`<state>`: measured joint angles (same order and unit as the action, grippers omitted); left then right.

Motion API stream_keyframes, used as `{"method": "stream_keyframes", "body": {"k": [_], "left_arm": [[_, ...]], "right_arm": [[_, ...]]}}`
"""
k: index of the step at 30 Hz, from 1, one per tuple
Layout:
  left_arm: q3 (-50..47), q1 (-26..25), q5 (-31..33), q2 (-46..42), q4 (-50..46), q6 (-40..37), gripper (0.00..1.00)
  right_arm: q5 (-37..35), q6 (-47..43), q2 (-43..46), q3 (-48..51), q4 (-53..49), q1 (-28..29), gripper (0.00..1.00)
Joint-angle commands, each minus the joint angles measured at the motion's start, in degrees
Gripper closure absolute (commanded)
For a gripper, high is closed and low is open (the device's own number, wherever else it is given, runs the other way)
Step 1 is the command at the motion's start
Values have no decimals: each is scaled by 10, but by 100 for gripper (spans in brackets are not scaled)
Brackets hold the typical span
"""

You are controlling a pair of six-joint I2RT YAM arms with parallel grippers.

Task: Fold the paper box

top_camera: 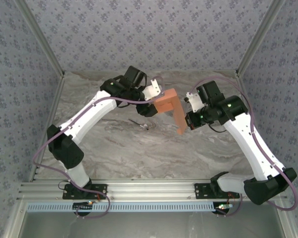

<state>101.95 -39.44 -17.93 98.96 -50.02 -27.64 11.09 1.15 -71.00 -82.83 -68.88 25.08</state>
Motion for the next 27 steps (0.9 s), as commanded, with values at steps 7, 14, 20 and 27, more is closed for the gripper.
{"method": "stream_keyframes", "body": {"k": [7,14,20,27], "left_arm": [[38,2,84,-28,-72,-38,32],[-39,14,66,-88,-51,-16,32],[-50,15,55,-77,-23,-27,28],[6,13,38,-13,-29,-44,23]], "right_arm": [[-26,-18,13,-2,-20,-8,100],[-15,-17,10,2,-8,-10,100],[-12,-19,7,0,-5,-10,100],[-5,-15,7,3,-1,-8,100]]}}
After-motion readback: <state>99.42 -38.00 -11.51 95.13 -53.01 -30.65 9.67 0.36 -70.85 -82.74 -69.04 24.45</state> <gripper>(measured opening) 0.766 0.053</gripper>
